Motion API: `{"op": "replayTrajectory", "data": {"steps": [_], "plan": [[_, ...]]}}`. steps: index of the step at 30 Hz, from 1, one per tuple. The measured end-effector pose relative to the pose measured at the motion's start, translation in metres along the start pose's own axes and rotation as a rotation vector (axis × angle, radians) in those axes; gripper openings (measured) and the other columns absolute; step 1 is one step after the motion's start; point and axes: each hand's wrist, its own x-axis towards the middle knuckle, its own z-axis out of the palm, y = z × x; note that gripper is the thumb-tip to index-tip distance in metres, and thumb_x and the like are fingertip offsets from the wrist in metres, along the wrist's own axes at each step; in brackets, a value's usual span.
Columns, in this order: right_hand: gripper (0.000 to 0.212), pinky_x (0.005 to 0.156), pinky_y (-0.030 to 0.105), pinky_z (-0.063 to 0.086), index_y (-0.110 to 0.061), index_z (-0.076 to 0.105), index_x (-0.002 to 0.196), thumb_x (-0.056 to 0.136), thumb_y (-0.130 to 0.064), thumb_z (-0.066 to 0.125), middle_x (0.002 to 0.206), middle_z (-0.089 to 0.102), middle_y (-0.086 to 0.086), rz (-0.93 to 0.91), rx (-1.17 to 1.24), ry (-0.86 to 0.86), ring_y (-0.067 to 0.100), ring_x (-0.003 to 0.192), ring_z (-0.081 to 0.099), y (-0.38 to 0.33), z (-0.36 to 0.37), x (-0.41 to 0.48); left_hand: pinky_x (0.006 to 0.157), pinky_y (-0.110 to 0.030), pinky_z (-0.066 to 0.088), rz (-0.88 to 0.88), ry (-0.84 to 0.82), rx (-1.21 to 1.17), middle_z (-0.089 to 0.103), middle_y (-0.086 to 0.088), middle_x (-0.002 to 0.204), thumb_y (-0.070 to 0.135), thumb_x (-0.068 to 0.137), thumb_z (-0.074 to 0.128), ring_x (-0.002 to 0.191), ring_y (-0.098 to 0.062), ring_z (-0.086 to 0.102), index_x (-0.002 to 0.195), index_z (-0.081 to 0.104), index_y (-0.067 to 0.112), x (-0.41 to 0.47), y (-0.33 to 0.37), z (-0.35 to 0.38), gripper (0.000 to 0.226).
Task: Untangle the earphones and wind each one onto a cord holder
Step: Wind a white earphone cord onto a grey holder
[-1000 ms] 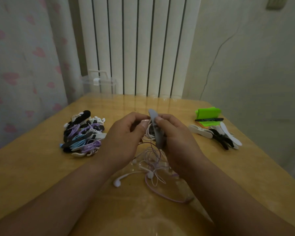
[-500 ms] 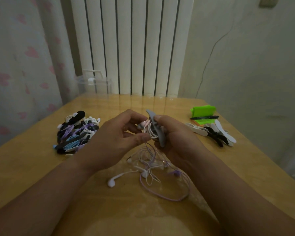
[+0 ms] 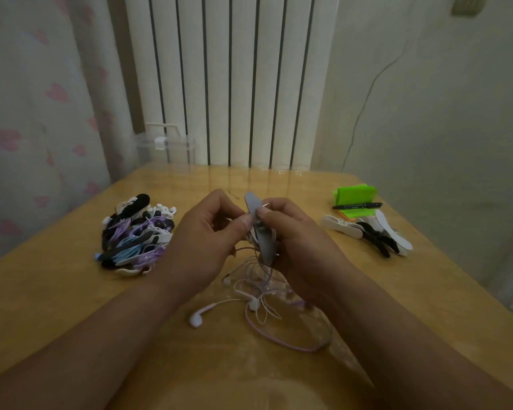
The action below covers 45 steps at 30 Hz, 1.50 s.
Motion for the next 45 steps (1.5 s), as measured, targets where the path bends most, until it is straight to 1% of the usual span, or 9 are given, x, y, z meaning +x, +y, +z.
{"op": "replayTrajectory", "data": {"steps": [7,11,14,21,24,28,36,41,45], "plan": [[0.014,0.059,0.032,0.049,-0.021,0.065,0.092,0.1,-0.032,0.067,0.085,0.075,0.006,-0.196,-0.102,0.202,0.014,0.073,0.066,0.004,0.007,-0.002,0.096,-0.047,0.055,-0.278,0.026,-0.367,0.077,-0.011,0.106,0.037,0.102,0.06,0.106,-0.028,0.073,0.112,0.06,0.014,-0.002,0.001,0.019,0.025],[0.017,0.071,0.054,0.06,-0.019,0.063,0.088,0.101,-0.03,0.066,0.085,0.073,0.018,-0.294,-0.098,0.219,0.036,0.083,0.073,0.007,0.02,-0.007,0.092,-0.043,0.059,-0.322,-0.058,-0.554,0.077,-0.009,0.116,0.042,0.108,0.046,0.111,-0.023,0.074,0.129,0.053,0.021,-0.008,0.013,0.028,0.03],[0.018,0.072,0.061,0.061,-0.02,0.064,0.09,0.103,-0.033,0.064,0.088,0.073,0.013,-0.345,-0.159,0.188,0.037,0.089,0.072,0.008,0.029,-0.012,0.092,-0.046,0.061,-0.315,-0.061,-0.649,0.075,-0.003,0.12,0.041,0.11,0.039,0.114,-0.019,0.072,0.132,0.057,0.025,-0.011,0.02,0.031,0.032],[0.009,0.08,0.039,0.062,-0.036,0.073,0.089,0.097,-0.038,0.07,0.106,0.057,-0.011,-0.454,-0.465,0.296,0.008,0.098,0.065,0.014,0.018,-0.003,0.064,-0.034,0.059,-0.342,0.066,-0.583,0.077,-0.008,0.1,0.032,0.112,0.042,0.086,-0.021,0.076,0.116,0.066,0.014,-0.005,0.013,0.022,0.03],[0.01,0.074,0.008,0.042,-0.033,0.07,0.089,0.098,-0.032,0.068,0.1,0.061,-0.01,-0.496,-0.563,0.349,0.002,0.092,0.058,0.012,0.014,-0.003,0.051,-0.031,0.049,-0.395,0.13,-0.563,0.067,-0.008,0.087,0.032,0.112,0.045,0.063,-0.019,0.062,0.112,0.067,0.014,-0.001,0.007,0.017,0.028],[0.011,0.067,0.012,0.044,-0.018,0.068,0.093,0.102,-0.017,0.063,0.084,0.068,-0.011,-0.613,-0.511,0.279,0.006,0.084,0.064,0.009,0.017,-0.009,0.044,-0.025,0.034,-0.396,0.115,-0.554,0.061,-0.011,0.09,0.03,0.112,0.044,0.057,-0.014,0.05,0.116,0.063,0.009,0.004,0.003,0.012,0.028],[0.003,0.071,0.033,0.049,-0.018,0.065,0.097,0.099,-0.017,0.064,0.095,0.066,-0.006,-0.808,-0.938,0.101,0.009,0.085,0.06,0.01,0.01,-0.008,0.049,-0.027,0.036,-0.479,0.078,-0.643,0.05,-0.012,0.095,0.033,0.111,0.042,0.063,-0.014,0.048,0.126,0.064,0.01,0.009,0.0,-0.008,0.035],[0.003,0.068,0.026,0.046,-0.021,0.069,0.098,0.098,-0.023,0.066,0.09,0.063,-0.01,-0.85,-0.965,0.179,0.007,0.081,0.057,0.009,0.009,-0.007,0.058,-0.036,0.036,-0.406,-0.006,-0.519,0.046,-0.013,0.099,0.044,0.096,0.045,0.072,-0.023,0.04,0.128,0.062,0.007,0.008,0.0,-0.008,0.052],[0.011,0.065,0.018,0.041,-0.025,0.072,0.102,0.097,-0.016,0.071,0.085,0.059,-0.012,-0.847,-0.978,0.134,0.004,0.079,0.056,0.01,0.008,-0.007,0.07,-0.047,0.03,-0.325,-0.176,-0.339,0.039,-0.015,0.079,0.058,0.084,0.047,0.071,-0.024,0.035,0.113,0.055,-0.005,0.0,0.002,-0.001,0.07]]}}
